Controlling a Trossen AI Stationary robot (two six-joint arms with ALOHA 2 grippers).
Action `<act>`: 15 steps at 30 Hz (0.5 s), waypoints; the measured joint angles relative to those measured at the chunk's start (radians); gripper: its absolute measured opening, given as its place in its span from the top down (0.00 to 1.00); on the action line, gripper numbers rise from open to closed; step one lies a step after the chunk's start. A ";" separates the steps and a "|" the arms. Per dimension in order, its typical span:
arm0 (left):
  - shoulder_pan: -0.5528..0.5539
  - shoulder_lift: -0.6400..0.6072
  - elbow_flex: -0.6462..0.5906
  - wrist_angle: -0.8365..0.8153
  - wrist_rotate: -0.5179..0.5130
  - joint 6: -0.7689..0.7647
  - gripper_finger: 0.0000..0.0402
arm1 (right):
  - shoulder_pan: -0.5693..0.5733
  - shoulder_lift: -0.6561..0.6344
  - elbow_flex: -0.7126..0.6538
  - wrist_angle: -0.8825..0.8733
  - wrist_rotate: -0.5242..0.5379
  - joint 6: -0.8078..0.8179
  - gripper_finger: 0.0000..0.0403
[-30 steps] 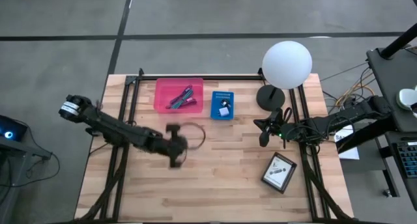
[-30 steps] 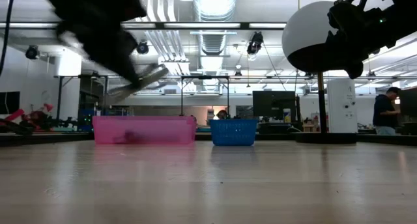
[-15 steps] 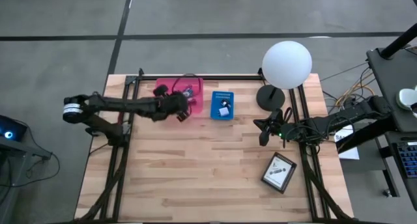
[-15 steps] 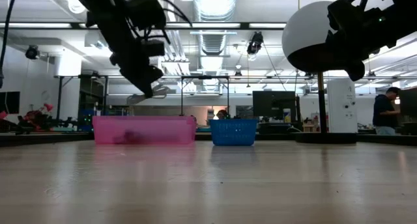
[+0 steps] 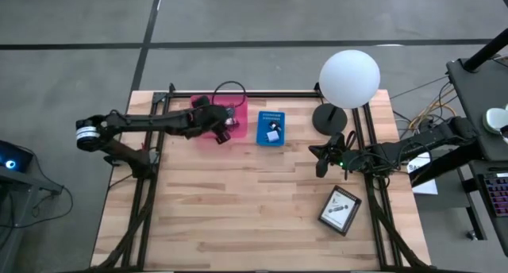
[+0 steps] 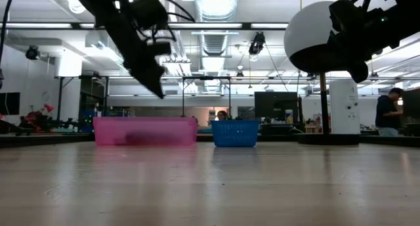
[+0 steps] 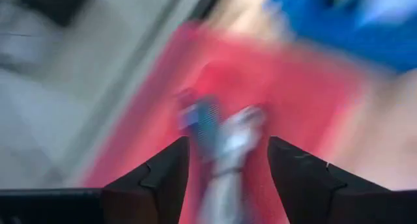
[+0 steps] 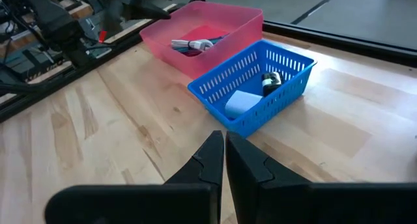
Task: Pick and place items into bin
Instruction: Return to Home Position
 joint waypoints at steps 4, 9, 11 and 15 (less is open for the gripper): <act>-0.004 -0.037 0.008 0.207 0.465 -0.120 0.57 | 0.000 0.000 0.000 0.000 0.000 -0.002 0.98; -0.033 -0.101 -0.027 0.617 0.737 -0.235 0.75 | 0.000 0.000 0.000 0.000 0.000 -0.042 0.98; -0.041 -0.145 -0.031 0.678 0.735 -0.231 0.85 | 0.000 0.000 0.000 0.001 0.000 -0.069 0.98; -0.061 -0.251 -0.034 0.660 0.729 -0.231 0.98 | 0.000 0.000 0.000 0.001 0.000 -0.072 0.98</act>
